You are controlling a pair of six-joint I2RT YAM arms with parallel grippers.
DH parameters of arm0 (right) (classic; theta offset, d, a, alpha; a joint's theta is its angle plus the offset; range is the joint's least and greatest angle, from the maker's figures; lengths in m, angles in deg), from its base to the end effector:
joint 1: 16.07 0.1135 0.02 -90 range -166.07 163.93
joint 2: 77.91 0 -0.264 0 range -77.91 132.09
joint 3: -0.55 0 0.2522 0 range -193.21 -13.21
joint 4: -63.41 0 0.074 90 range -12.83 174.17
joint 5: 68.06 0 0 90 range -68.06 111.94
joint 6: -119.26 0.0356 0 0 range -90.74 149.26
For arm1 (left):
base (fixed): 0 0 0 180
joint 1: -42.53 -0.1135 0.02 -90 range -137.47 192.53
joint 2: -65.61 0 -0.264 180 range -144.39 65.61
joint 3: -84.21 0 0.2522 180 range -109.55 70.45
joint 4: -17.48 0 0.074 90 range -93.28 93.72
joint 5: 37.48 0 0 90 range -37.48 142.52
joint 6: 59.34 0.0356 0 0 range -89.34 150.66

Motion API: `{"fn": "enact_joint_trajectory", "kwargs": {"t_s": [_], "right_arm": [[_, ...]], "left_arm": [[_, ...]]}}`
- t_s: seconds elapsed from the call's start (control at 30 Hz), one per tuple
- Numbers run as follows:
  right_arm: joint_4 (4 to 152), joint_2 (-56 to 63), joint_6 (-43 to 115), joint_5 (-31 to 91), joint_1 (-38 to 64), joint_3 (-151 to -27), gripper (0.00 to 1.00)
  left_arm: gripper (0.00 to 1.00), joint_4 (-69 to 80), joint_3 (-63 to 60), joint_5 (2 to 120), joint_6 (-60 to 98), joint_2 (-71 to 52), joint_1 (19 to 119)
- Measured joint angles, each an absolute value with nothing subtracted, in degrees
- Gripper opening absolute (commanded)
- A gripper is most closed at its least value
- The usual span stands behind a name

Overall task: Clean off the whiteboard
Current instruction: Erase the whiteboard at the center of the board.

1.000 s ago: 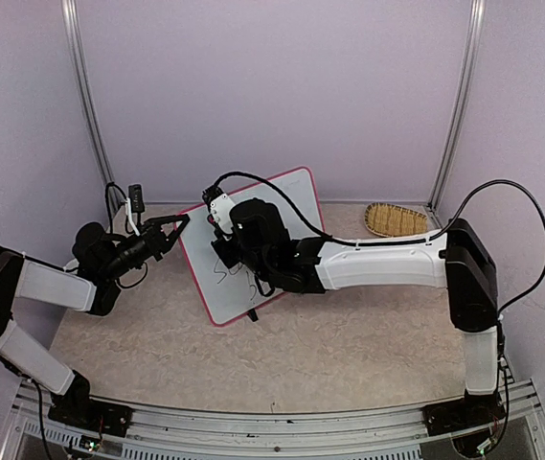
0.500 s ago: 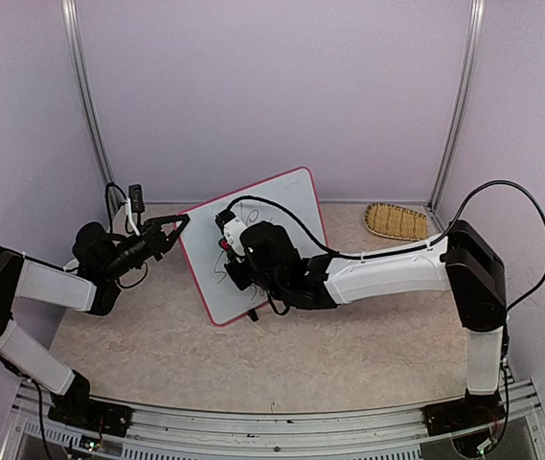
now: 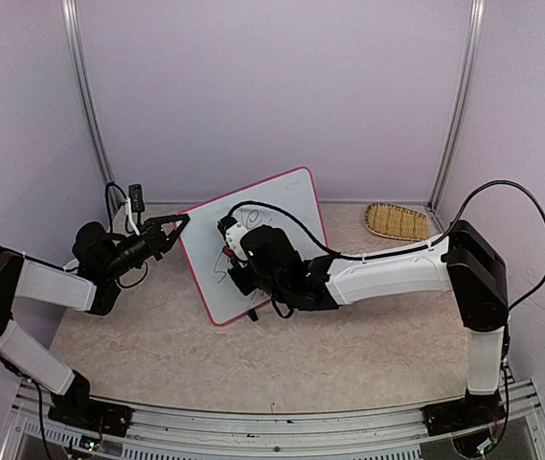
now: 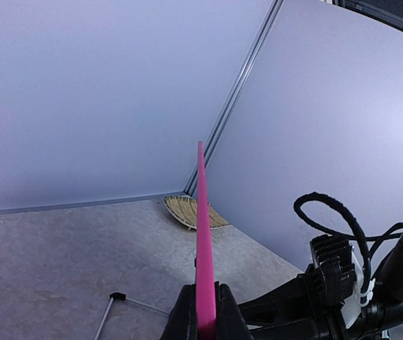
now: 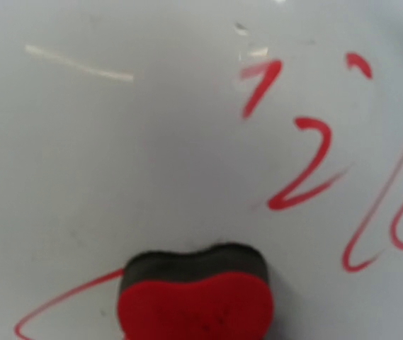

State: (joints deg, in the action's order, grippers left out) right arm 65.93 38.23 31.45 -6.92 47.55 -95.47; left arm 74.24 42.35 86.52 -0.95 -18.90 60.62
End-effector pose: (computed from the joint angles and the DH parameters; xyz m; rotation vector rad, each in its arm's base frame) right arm 0.2243 0.4136 0.2233 -0.6892 1.7968 0.2769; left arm 0.2606 -0.1061 0.2307 0.3690 1.4116 -1.1089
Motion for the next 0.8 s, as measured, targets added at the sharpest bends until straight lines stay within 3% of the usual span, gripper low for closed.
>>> {"fn": "enact_joint_trajectory", "kwargs": {"t_s": [0.8], "right_arm": [[69.66,40.72,27.63,-5.65,45.51,-110.90,0.21]], "left_arm": [[0.00,74.09,42.20,86.60,-0.80,-18.90,60.62]]}}
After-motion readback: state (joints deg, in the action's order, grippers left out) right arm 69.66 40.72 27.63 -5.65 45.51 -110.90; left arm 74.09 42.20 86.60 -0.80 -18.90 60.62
